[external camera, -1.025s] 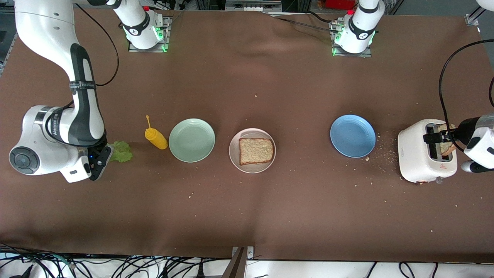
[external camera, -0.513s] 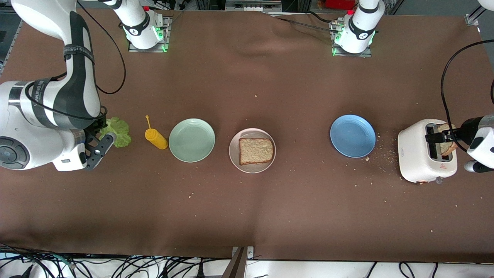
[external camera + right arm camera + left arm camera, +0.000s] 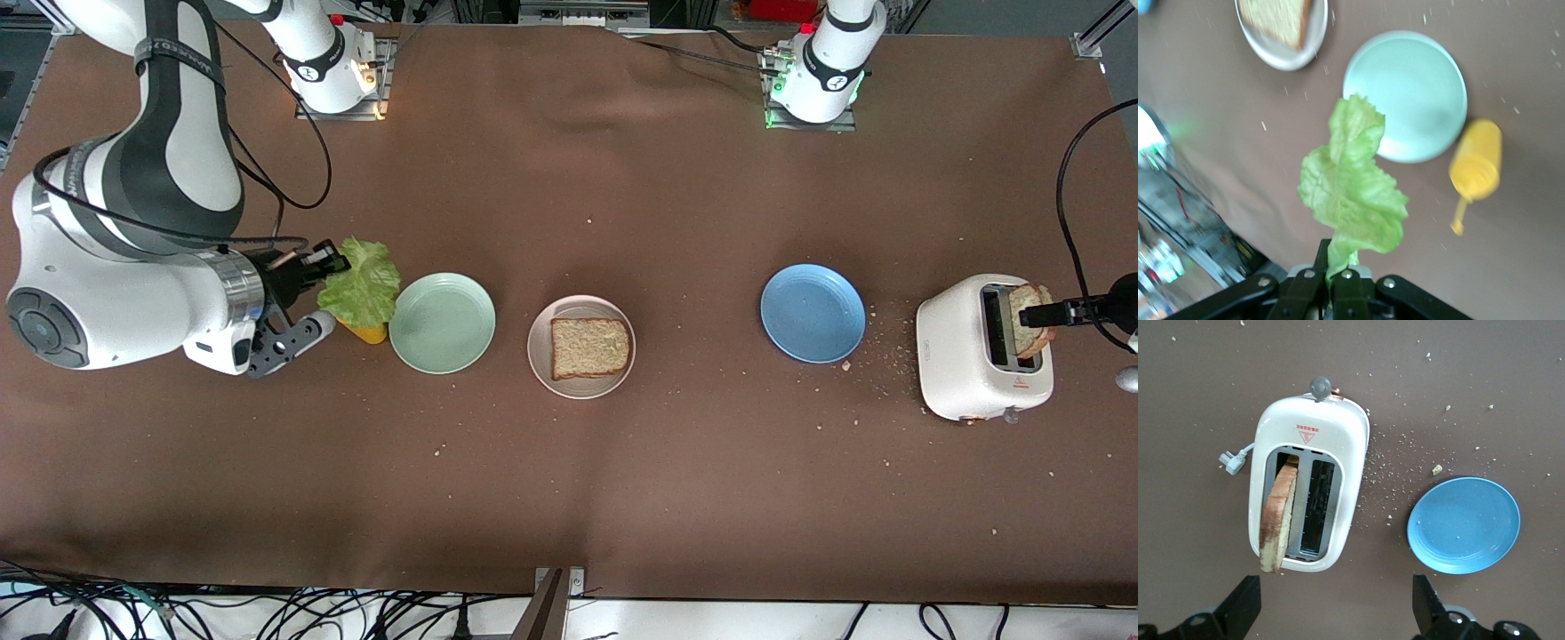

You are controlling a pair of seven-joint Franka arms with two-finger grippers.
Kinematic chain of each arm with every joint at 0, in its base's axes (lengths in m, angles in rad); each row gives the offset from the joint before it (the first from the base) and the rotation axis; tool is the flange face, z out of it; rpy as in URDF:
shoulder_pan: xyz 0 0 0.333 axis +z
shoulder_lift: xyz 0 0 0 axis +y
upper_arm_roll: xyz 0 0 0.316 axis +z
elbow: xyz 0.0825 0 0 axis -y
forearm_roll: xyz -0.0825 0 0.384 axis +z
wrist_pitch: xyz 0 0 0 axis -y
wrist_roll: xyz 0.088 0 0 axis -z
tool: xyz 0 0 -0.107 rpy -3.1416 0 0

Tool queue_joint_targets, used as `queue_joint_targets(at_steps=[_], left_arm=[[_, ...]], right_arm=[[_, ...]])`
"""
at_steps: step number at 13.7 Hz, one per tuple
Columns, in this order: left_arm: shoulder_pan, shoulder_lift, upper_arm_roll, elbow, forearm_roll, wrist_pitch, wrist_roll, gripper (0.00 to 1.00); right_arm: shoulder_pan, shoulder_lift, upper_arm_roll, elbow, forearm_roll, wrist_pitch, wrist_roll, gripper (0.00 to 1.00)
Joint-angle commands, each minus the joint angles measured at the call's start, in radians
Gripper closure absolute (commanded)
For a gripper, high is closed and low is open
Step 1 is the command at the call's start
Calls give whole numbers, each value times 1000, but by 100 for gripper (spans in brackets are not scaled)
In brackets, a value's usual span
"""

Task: Make sandwich in beige plate with both arms
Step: 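Carry the lettuce onto the bread on the beige plate and release it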

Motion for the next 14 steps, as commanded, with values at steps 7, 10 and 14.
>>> queue_joint_targets(at_steps=[7,10,14], left_arm=[[97,-11,-10,-222,33,267,101,0],[111,-11,-11,-266,55,320,101,0],[117,-12,-10,-337,56,375,101,26]], right_arm=[[229,131,11,-126,296,537,537,100],[268,188,25,-126,409,668,635,100],[269,271,75,-135,598,859,645,100]])
